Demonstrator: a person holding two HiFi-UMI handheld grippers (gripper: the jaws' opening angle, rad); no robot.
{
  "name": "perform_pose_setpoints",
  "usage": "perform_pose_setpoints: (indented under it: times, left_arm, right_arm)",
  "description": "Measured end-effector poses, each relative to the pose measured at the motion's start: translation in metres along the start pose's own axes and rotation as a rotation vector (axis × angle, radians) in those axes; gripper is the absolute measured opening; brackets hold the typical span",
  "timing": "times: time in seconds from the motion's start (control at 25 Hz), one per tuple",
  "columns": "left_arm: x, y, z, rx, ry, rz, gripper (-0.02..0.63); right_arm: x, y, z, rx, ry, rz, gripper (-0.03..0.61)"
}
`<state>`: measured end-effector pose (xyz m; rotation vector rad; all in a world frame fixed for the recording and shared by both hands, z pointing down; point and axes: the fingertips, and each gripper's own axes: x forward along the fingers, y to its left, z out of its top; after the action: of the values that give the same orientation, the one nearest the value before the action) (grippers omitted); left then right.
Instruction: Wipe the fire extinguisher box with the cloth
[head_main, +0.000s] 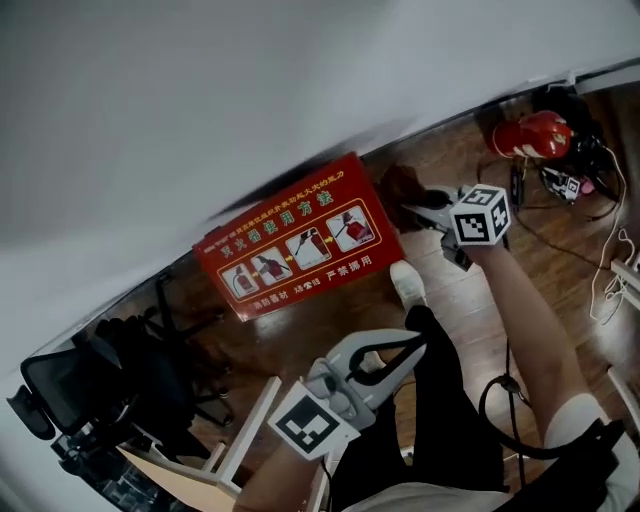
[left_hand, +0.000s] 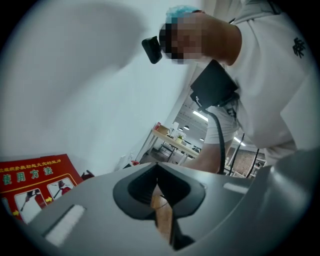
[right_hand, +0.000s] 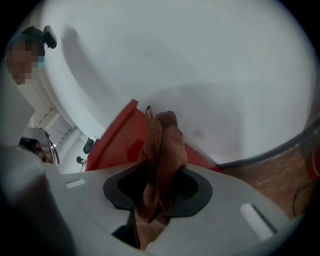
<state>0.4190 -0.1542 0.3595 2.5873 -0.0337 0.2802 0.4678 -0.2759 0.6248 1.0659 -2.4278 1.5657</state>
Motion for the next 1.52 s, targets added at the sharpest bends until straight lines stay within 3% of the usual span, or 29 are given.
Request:
perform_pose_setpoints:
  times: [0.16,0.52,0.68,0.76,0.88,1.16,1.4,1.52]
  left_arm:
    - [0.014,0.006,-0.023,-0.021,0.028,-0.034,0.001]
    - [0.016,0.040,-0.087,-0.053,0.091,-0.019,0.000]
    - [0.011,0.050,-0.105,-0.055,0.075,0.004,0.000]
    - [0.003,0.048,-0.108,-0.052,0.056,0.019,0.000]
    - [-0.018,0.043,-0.107,-0.045,0.039,0.046,0.000]
    - [-0.079,0.023,-0.096,0.031,-0.068,0.174,0.000]
    - [-0.140,0.002,-0.089,0.051,-0.208,0.287,0.000]
    - [-0.161,-0.011,-0.094,0.072,-0.234,0.305,0.000]
  right_arm:
    - [0.037,-0.049,-0.041,0.032,0.085,-0.007,0.120]
    - [0.103,-0.168,-0.119,0.075,0.274,-0.154,0.120]
    - [0.113,-0.195,-0.137,0.197,0.258,-0.219,0.120]
    - [0.105,-0.191,-0.139,0.198,0.225,-0.242,0.120]
    - [0.079,-0.164,-0.146,0.161,0.205,-0.270,0.120]
    - [0.002,-0.024,-0.137,-0.035,0.207,-0.168,0.120]
    - [-0.001,0.107,-0.114,-0.218,0.116,-0.098,0.120]
    - [0.013,0.134,-0.104,-0.253,0.060,-0.085,0.120]
